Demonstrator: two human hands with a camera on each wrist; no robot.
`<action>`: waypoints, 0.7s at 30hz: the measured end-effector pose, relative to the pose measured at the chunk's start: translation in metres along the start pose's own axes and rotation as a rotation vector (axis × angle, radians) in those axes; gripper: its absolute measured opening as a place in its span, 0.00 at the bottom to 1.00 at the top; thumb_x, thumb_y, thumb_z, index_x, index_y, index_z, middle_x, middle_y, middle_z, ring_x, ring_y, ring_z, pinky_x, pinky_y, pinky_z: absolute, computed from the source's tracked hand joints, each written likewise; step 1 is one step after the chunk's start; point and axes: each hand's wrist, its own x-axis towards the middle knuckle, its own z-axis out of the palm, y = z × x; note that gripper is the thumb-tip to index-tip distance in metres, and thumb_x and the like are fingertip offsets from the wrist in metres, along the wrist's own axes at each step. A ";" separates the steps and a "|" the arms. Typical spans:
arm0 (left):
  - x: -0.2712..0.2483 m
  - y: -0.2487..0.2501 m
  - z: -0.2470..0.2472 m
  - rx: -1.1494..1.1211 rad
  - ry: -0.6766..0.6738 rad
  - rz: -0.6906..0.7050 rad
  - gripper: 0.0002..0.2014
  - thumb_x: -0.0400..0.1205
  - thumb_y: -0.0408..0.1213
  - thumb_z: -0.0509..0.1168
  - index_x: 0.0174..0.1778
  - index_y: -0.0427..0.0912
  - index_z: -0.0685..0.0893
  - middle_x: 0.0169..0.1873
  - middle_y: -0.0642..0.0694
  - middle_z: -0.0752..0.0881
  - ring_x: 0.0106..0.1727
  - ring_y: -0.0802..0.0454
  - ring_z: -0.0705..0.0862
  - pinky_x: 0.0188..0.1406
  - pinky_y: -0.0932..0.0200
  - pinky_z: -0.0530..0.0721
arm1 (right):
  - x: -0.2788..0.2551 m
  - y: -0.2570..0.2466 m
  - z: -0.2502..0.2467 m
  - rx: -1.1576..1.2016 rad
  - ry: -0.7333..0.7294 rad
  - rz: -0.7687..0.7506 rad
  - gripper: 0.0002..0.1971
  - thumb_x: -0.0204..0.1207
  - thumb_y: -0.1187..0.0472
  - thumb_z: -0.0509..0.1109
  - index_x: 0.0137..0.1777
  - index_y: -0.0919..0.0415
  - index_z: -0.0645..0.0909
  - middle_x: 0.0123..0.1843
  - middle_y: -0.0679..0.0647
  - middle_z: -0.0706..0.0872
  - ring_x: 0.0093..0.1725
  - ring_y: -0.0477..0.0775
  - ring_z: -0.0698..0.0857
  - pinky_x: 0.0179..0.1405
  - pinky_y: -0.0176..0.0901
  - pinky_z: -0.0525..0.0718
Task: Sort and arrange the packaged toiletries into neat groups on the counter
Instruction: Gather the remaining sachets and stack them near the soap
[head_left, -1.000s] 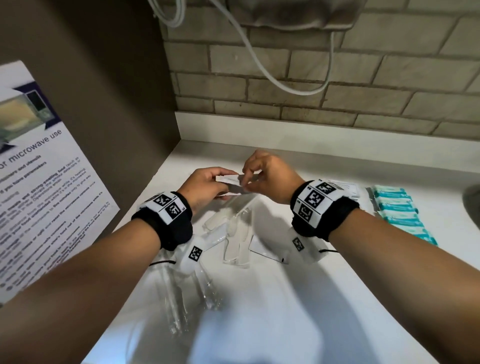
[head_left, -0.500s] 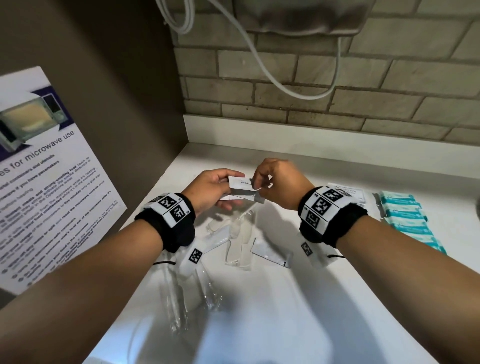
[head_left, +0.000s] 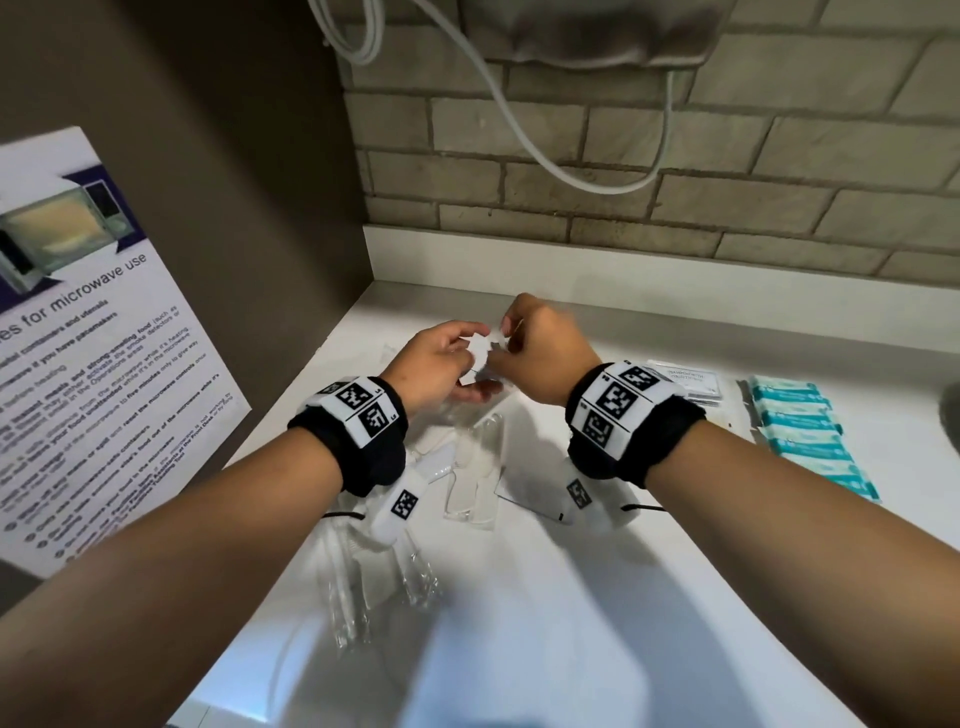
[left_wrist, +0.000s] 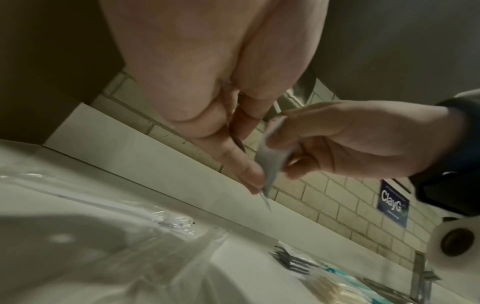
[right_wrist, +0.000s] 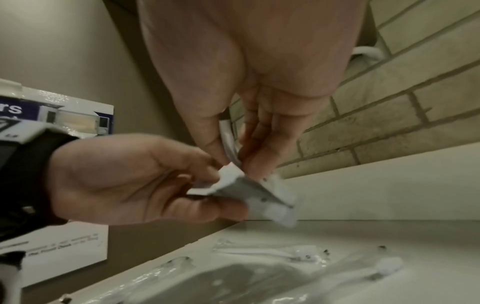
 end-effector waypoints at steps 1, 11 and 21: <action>-0.001 0.003 0.003 -0.026 -0.014 -0.003 0.18 0.85 0.21 0.50 0.67 0.36 0.78 0.45 0.40 0.80 0.38 0.41 0.89 0.31 0.61 0.90 | -0.001 -0.002 0.002 0.030 0.000 0.000 0.12 0.68 0.58 0.75 0.46 0.59 0.75 0.34 0.51 0.84 0.33 0.53 0.81 0.26 0.35 0.72; 0.001 -0.005 0.000 -0.051 -0.002 -0.023 0.06 0.83 0.31 0.65 0.55 0.39 0.83 0.53 0.39 0.82 0.49 0.49 0.86 0.38 0.55 0.91 | -0.010 -0.006 -0.003 0.076 -0.200 -0.027 0.16 0.65 0.63 0.78 0.52 0.61 0.80 0.42 0.52 0.89 0.39 0.51 0.85 0.44 0.46 0.84; -0.004 -0.009 -0.022 -0.049 0.098 -0.010 0.14 0.85 0.21 0.57 0.63 0.36 0.78 0.56 0.41 0.76 0.46 0.36 0.90 0.36 0.62 0.91 | -0.058 0.025 0.024 -0.492 -0.618 0.090 0.28 0.60 0.47 0.79 0.56 0.54 0.72 0.53 0.51 0.83 0.51 0.56 0.84 0.52 0.51 0.86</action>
